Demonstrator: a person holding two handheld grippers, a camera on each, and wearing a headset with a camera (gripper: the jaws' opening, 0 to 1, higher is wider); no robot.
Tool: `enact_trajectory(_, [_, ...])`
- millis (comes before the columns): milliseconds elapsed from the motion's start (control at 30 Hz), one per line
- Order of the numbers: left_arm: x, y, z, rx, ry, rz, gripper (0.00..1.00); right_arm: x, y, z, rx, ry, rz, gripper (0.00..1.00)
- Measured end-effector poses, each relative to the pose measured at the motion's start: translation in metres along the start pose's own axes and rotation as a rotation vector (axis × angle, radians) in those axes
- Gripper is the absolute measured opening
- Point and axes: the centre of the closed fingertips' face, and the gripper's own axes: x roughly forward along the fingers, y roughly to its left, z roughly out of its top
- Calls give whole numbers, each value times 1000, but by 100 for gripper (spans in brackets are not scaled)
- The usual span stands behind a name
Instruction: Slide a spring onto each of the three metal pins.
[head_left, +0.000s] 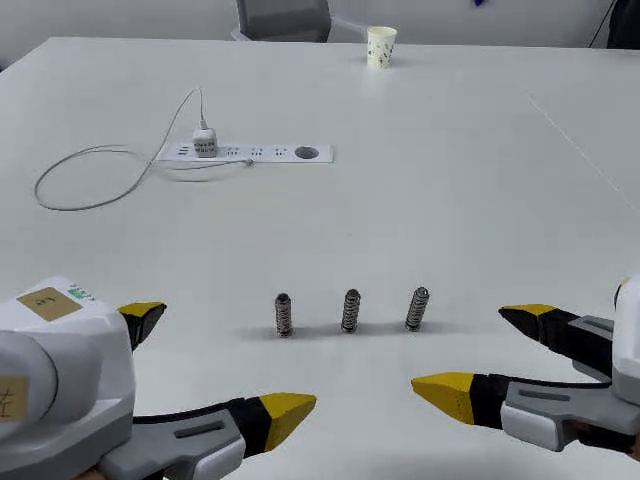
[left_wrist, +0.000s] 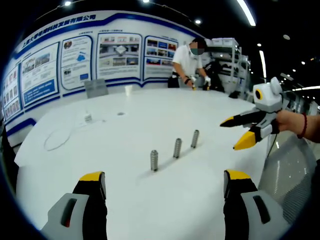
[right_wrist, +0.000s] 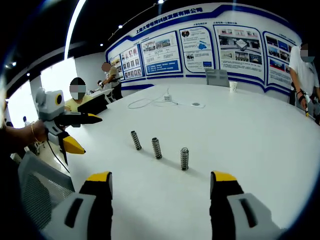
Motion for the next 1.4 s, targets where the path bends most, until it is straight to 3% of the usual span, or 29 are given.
enact_trajectory(467, [-5, 0, -4, -7, 11, 8, 100, -5, 2, -4, 0, 3, -2, 87])
enact_trajectory(1400, [-9, 0, -5, 0, 17, 18, 100, -6, 3, -8, -12, 6, -14, 88])
